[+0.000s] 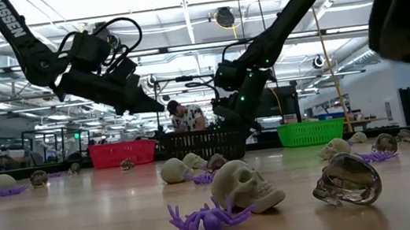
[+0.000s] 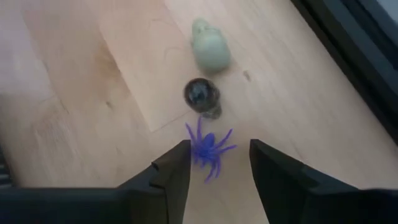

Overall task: Sort Halloween decoration
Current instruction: Put the violet spider toy into the green bin

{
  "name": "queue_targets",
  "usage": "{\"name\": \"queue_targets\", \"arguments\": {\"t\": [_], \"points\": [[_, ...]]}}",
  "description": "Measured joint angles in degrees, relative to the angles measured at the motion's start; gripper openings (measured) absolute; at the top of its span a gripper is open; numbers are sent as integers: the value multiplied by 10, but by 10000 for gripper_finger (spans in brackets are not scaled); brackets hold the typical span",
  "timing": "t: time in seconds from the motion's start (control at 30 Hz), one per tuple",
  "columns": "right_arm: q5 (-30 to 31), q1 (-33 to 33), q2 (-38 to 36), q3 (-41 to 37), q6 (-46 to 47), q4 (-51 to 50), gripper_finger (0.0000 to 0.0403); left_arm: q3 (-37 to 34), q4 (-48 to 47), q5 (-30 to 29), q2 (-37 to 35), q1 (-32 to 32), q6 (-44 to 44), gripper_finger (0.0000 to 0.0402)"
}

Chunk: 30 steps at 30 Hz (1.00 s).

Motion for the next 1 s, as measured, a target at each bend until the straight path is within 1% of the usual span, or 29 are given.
{"name": "queue_targets", "arguments": {"t": [0.1, 0.2, 0.3, 0.5, 0.57, 0.67, 1.0], "points": [[-1, -3, 8, 10, 2, -12, 146, 0, 0, 0, 0, 0, 0, 24], [-1, -4, 8, 11, 1, -22, 125, 0, 0, 0, 0, 0, 0, 24], [2, -5, 8, 11, -3, -30, 89, 0, 0, 0, 0, 0, 0, 24], [27, -6, 8, 12, -28, -51, 11, 0, 0, 0, 0, 0, 0, 24], [31, -7, 1, 11, -34, -57, 5, 0, 0, 0, 0, 0, -1, 24], [49, -7, -13, 9, -44, -65, 6, 0, 0, 0, 0, 0, -2, 24], [61, -7, -100, 9, -50, -94, 0, 0, -2, 0, 0, -1, -1, 24]]}}
